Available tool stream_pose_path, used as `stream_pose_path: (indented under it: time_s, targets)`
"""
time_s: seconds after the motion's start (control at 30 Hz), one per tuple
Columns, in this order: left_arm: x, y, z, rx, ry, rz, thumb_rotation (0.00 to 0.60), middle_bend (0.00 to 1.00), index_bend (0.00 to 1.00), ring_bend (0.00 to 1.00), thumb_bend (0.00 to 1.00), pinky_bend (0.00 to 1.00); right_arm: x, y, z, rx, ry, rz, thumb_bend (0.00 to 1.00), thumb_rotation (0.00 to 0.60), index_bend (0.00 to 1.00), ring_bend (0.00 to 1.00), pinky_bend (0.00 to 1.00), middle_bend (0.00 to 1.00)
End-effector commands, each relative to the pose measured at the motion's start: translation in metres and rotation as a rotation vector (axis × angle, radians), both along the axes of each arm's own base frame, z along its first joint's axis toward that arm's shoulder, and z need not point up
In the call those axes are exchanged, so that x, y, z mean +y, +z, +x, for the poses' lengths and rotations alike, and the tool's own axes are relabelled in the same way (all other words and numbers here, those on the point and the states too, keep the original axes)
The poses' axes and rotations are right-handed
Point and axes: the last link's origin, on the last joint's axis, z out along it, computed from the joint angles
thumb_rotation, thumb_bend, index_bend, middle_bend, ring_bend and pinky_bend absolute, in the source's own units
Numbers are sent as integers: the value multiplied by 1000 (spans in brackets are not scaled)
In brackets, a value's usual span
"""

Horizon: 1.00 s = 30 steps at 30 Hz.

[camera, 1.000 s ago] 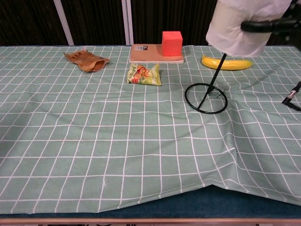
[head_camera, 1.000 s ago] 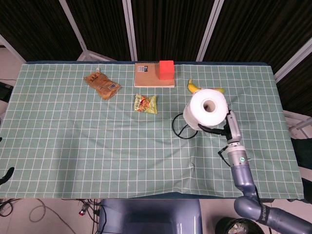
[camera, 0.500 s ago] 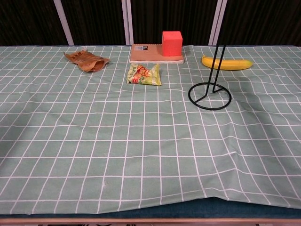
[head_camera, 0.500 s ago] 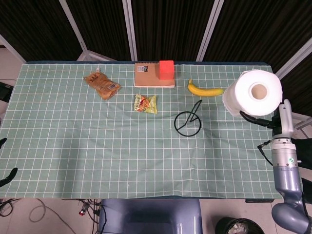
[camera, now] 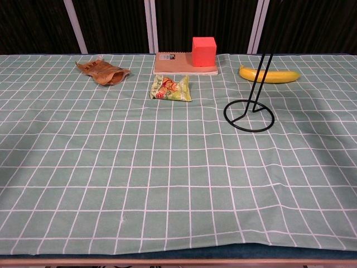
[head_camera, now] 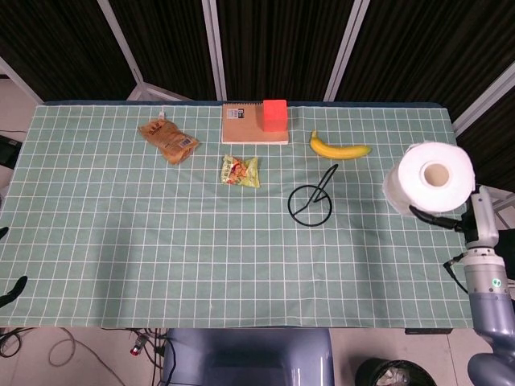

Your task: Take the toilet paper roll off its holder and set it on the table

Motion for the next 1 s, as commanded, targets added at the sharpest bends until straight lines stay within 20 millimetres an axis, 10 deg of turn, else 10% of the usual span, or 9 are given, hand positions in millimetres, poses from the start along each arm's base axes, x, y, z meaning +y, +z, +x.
stream_pose_path:
  time_s: [0.03,0.5,1.0]
  targets:
    - [0,0,0,0,0,-1,600,0,118,0,224,34,34,-35,-18,3,-5,110,96,600,402,361,55,316]
    - [1,2,-1,-6,1,-1,600,0,118,0,224,34,75,-137,6,-44,139,312,96,600,402,360,57,316]
    - [1,3,-2,-9,5,0,600,0,118,0,224,34,51,-216,36,-149,139,393,96,600,402,360,57,315]
